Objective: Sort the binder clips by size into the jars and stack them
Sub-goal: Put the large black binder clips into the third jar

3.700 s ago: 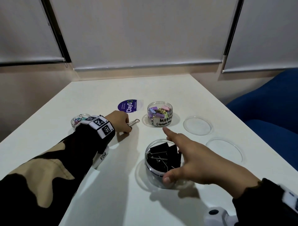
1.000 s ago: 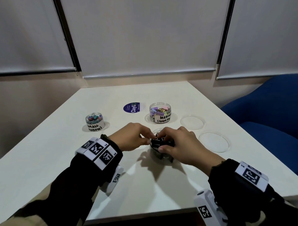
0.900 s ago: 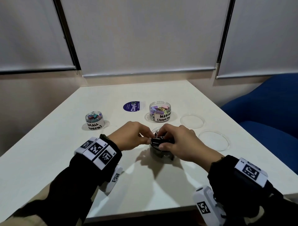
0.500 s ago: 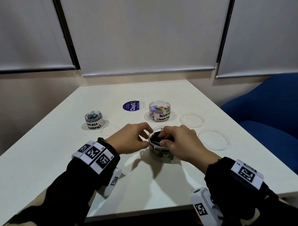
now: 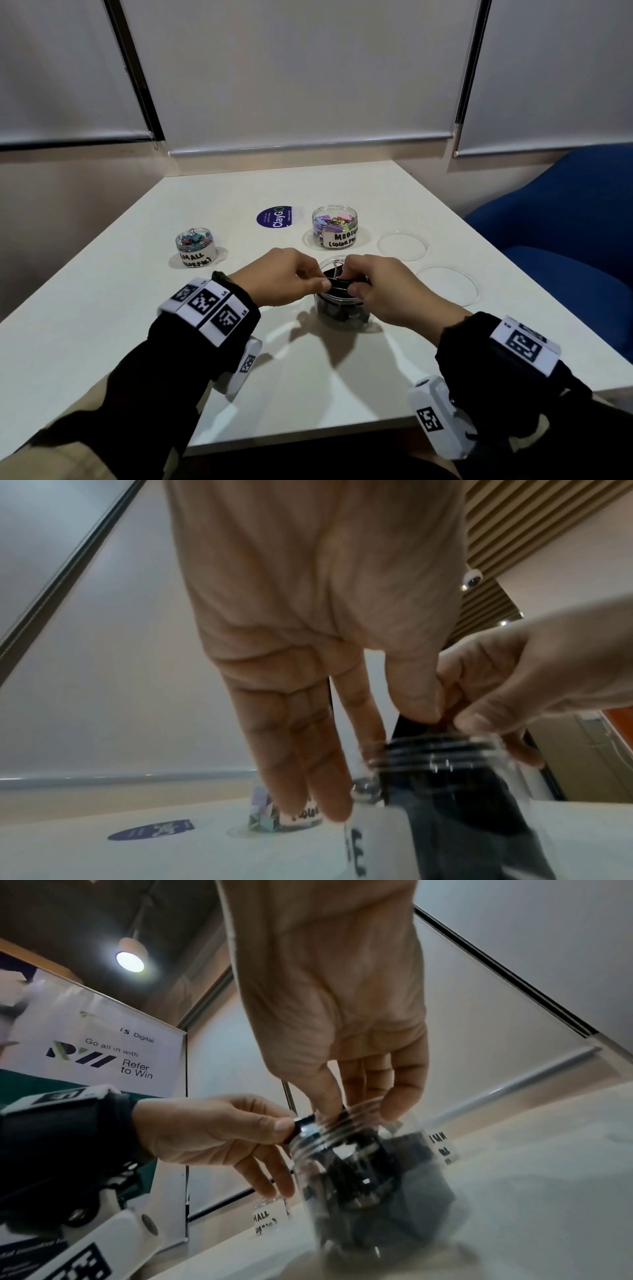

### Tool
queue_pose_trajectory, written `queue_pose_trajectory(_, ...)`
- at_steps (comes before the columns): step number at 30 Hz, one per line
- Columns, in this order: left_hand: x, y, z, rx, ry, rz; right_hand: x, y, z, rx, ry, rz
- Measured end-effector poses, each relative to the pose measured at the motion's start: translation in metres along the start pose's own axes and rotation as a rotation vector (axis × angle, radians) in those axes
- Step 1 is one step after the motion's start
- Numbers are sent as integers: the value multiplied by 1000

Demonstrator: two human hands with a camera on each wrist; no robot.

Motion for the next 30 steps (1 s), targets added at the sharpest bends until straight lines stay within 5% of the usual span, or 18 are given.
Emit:
queue_pose_trajectory(4,8,-6,-4,2,-60,-25,1,-7,-4,-92,73,-8)
queue_pose_trajectory(13,11,-2,-6,78,-172,-3,5,-1,-7,-25,-54,-23)
queue_pose_trajectory(16,6,2,0,12,-74,47,11,3,-8,71,-183,-19)
queue_pose_trajectory(21,5,0,12,-38,-65,56,11,3,1,-34,-50,-63)
queue_pose_trajectory(30,0,-1,-1,-32,63,-13,26,-8,-33,391,-218,-39)
Point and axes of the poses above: each hand's wrist, its own y-axis away from the middle knuckle, its own z-axis out of the palm, x = y × z, the point moved 5 cm from there along -y, towards the middle knuckle, and after that the axes turned 15 degrees about -z, right-handed, at the moved point
